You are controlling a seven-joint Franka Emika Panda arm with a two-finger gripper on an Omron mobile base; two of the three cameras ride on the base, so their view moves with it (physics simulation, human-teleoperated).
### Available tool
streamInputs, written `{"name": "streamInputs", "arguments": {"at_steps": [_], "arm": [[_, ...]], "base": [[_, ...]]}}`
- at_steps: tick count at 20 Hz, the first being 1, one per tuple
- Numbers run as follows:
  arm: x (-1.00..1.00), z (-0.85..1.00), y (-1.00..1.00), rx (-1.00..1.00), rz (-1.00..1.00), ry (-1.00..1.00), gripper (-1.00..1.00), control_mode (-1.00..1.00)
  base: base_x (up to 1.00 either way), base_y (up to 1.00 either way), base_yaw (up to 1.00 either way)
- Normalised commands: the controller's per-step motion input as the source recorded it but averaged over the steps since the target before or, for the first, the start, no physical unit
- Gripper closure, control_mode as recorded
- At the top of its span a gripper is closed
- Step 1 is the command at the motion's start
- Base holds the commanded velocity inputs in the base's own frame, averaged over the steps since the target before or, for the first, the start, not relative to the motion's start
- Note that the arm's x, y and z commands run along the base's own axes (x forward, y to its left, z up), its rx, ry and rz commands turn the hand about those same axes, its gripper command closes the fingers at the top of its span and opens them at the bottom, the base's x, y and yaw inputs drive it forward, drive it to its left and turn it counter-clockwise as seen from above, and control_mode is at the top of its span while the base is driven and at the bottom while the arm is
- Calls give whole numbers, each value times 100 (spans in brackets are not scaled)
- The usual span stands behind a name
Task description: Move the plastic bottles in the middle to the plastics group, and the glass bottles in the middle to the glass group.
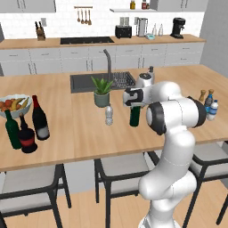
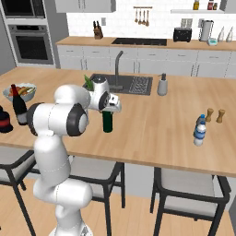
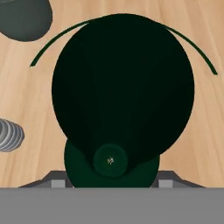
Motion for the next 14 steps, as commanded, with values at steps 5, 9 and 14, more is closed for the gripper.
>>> {"name": "streamInputs", "arguments": {"at_steps": [5,9,14], "arm": [[-39,26,0,0,0,-13,100,-100],[-93,56,9,0,8,-9,100,-100],[-44,37,66,0,25,0,100,-100]], "base": [[0,0,0],[0,0,0],[0,0,0]]}}
